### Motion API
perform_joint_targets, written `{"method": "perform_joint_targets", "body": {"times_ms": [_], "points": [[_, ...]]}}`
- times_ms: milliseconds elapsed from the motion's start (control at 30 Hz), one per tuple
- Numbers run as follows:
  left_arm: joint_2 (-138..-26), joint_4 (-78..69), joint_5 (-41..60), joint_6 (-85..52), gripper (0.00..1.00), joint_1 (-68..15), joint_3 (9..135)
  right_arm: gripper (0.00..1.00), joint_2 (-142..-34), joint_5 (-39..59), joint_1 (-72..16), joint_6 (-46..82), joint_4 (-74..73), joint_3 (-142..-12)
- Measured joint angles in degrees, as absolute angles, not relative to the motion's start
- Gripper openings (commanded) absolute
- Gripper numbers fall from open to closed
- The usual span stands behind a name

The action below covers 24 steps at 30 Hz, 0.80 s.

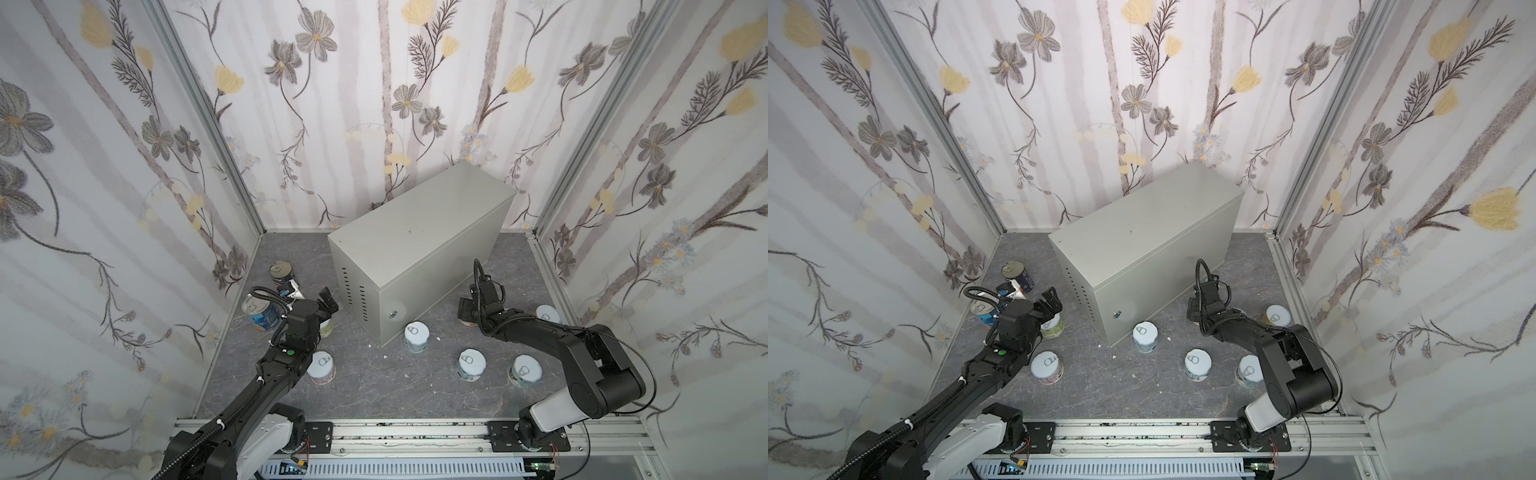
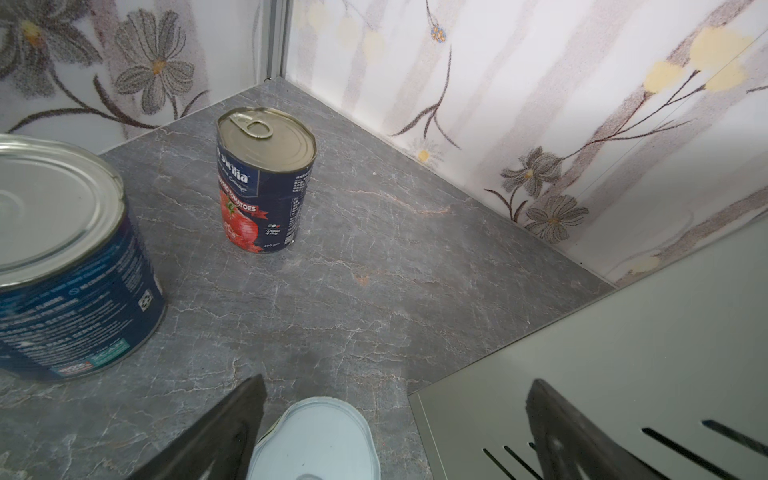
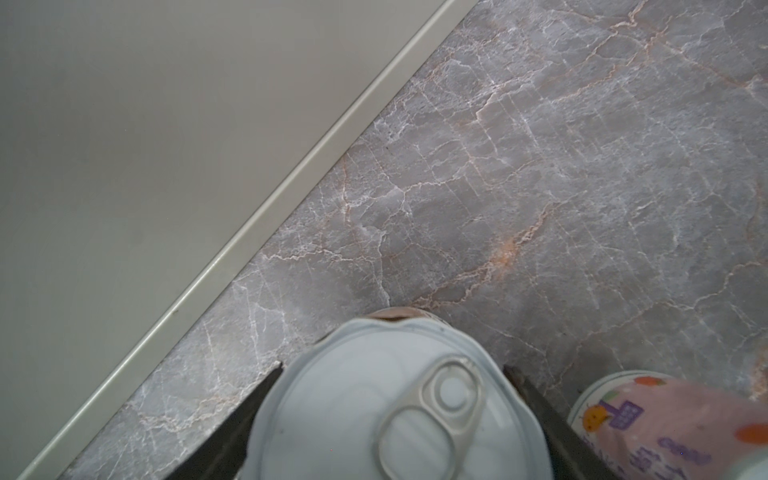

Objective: Place and organize the canned foods onto the counter
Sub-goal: 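Close the right gripper on the orange-labelled can and lift it, then raise the held can above the cabinet top while the left arm rises alongside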

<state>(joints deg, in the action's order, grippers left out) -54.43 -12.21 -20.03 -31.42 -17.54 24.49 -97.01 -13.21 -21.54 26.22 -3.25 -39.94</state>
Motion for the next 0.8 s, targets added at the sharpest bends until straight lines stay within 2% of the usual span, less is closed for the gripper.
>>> {"method": "perform_joint_targets", "body": {"times_ms": [200,433,800], "points": [[-51.96,-9.52,-19.16,-30.24,1.0,-17.58,26.72,0.53,-94.0,-12.23,-21.52,25.23,-2.09,-39.9],[-48.6,-3.86,-18.33,-28.86,1.0,-18.06,31.73,0.5,-85.71,-10.81,-21.54,23.59,0.86,-40.23],[-45.67,9.58,-16.45,-24.6,1.0,-18.13,45.54,0.47,-71.92,-7.38,-21.52,21.32,14.11,-46.19]]}}
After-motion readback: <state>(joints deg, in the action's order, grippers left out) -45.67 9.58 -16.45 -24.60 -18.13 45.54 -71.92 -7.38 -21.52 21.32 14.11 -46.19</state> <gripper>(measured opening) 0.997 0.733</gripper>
